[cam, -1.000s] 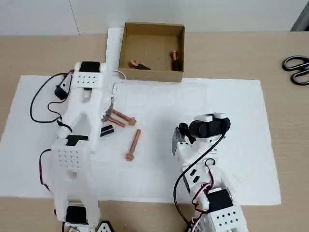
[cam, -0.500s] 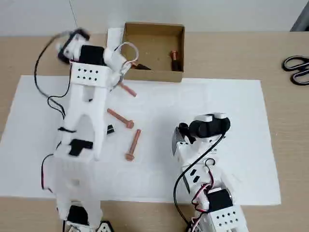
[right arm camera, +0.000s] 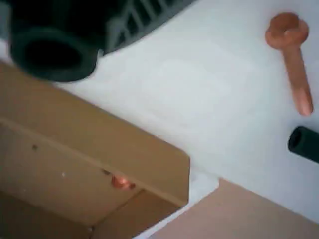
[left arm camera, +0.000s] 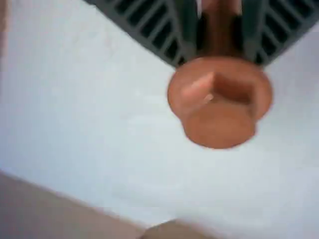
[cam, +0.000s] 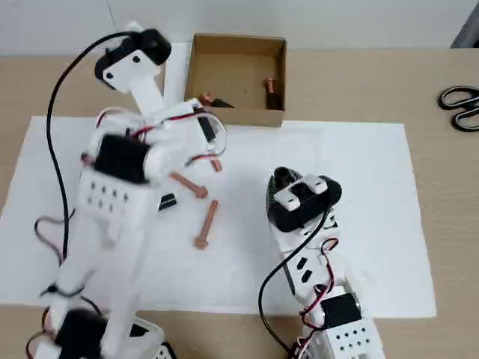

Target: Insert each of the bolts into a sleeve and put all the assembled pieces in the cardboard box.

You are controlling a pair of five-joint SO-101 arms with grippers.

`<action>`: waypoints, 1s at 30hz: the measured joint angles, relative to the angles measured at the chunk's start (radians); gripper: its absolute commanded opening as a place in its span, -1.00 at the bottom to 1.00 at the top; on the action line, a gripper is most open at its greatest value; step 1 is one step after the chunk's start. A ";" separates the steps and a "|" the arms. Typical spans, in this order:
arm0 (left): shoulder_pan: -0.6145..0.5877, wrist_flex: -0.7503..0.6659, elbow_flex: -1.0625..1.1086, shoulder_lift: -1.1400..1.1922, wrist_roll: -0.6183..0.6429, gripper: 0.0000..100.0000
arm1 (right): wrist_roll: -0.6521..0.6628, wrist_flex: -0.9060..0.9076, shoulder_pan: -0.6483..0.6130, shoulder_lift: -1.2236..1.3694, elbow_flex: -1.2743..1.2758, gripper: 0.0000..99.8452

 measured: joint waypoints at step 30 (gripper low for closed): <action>0.296 -1.247 1.280 -0.979 -0.545 -0.99 | 0.008 -0.250 -0.146 0.000 0.000 -0.99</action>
